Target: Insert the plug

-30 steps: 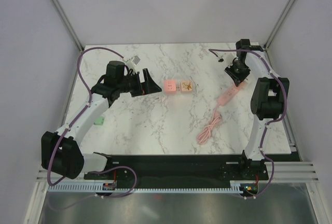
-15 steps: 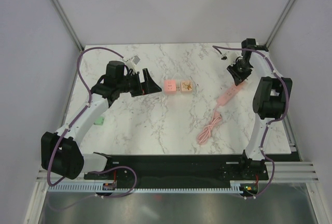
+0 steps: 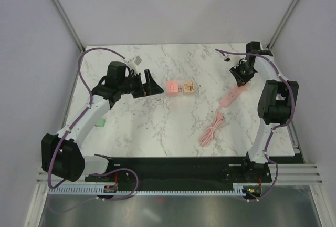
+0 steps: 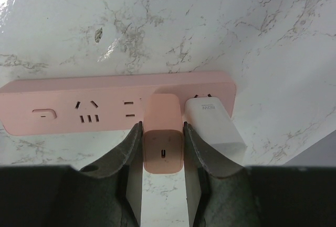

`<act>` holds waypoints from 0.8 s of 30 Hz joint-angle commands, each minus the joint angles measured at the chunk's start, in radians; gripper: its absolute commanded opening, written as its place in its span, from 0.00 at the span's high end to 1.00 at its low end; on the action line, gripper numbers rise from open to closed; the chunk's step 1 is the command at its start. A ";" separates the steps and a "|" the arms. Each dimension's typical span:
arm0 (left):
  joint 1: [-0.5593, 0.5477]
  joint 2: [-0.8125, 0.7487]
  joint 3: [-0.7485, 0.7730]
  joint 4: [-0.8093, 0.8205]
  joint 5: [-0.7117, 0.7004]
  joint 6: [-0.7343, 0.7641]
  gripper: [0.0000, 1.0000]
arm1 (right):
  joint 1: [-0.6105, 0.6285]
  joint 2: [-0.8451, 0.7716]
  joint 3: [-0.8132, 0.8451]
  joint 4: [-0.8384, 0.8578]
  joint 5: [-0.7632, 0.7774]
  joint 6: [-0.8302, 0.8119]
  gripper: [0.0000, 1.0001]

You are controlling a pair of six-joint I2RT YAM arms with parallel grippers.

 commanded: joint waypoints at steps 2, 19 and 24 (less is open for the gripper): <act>0.005 -0.032 0.000 0.035 0.019 0.013 0.00 | -0.030 0.121 -0.120 0.033 -0.011 -0.016 1.00; 0.005 -0.024 0.003 0.040 0.012 0.010 0.00 | -0.024 0.043 -0.082 0.119 -0.051 0.048 0.77; 0.005 -0.041 -0.003 0.041 0.002 0.012 0.00 | -0.004 0.007 -0.041 0.122 -0.065 0.082 0.66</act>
